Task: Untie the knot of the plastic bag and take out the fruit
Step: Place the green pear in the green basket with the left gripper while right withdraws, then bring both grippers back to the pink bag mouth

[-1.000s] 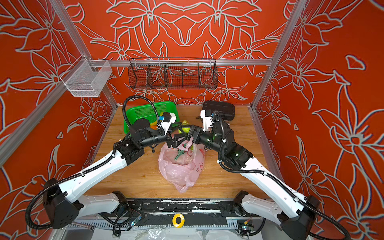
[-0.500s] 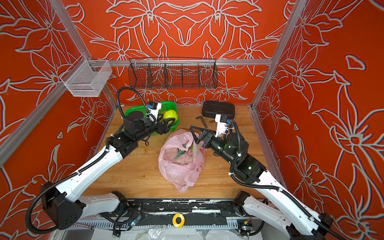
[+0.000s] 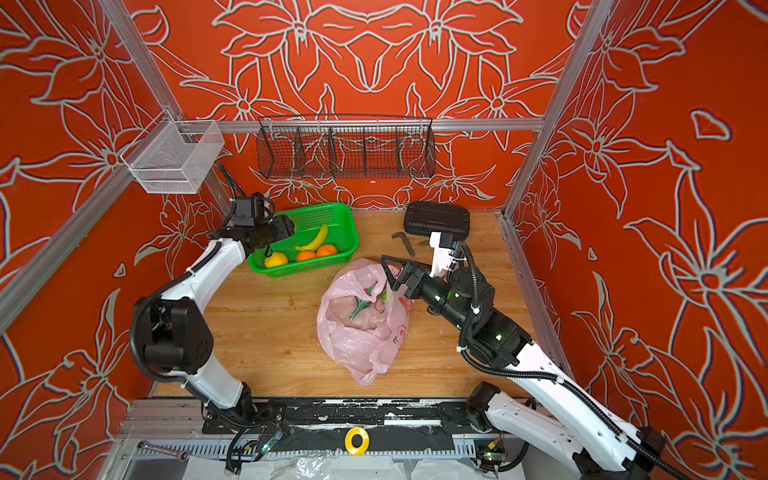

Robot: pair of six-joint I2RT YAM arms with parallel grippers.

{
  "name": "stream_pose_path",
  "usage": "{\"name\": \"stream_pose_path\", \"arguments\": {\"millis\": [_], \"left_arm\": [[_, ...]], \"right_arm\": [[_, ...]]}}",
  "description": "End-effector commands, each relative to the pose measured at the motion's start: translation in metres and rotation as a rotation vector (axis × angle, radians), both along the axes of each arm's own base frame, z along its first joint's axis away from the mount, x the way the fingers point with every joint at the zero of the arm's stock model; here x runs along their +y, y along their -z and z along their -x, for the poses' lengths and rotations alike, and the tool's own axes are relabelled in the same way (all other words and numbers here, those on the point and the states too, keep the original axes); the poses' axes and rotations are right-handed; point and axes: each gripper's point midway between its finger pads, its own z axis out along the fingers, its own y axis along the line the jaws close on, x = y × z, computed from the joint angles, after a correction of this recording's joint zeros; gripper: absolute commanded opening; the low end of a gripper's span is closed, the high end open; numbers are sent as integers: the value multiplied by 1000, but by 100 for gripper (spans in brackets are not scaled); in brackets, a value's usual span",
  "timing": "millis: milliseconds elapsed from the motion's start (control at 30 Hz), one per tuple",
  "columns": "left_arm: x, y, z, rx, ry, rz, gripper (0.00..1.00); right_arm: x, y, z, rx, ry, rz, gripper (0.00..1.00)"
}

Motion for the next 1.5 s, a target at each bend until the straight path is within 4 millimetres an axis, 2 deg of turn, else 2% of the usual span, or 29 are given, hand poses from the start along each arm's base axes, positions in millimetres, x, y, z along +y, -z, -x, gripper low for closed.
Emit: {"name": "stream_pose_path", "arguments": {"millis": [0, 267, 367, 567, 667, 800, 900, 1067, 1267, 1467], "left_arm": [[13, 29, -10, 141, -52, -39, 50], [31, 90, -54, 323, -64, -165, 48], [34, 110, -63, 371, -46, -197, 48], [38, 135, -74, 418, -22, -226, 51], [40, 141, -74, 435, -22, -209, 57], [38, 139, -73, 434, -9, -151, 81], [42, 130, -70, 427, -24, -97, 94], [34, 98, -63, 379, -13, -55, 95], [10, 30, -37, 238, 19, 71, 95], [-32, -50, 10, 43, 116, 150, 95]], "right_arm": [[-5, -1, 0, -14, 16, 5, 97], [-17, -4, 8, -27, 36, 22, 97], [-21, -5, 11, -36, 44, 24, 97], [-22, -4, 12, -31, 45, 34, 97], [-22, -4, 11, -33, 45, 32, 97], [-21, -6, 11, -33, 43, 30, 97], [-21, -8, 11, -36, 41, 29, 97], [-21, -5, 11, -28, 42, 25, 97], [-18, 3, 8, -17, 38, 45, 97], [-1, 29, 0, 37, -16, 167, 96]]}}
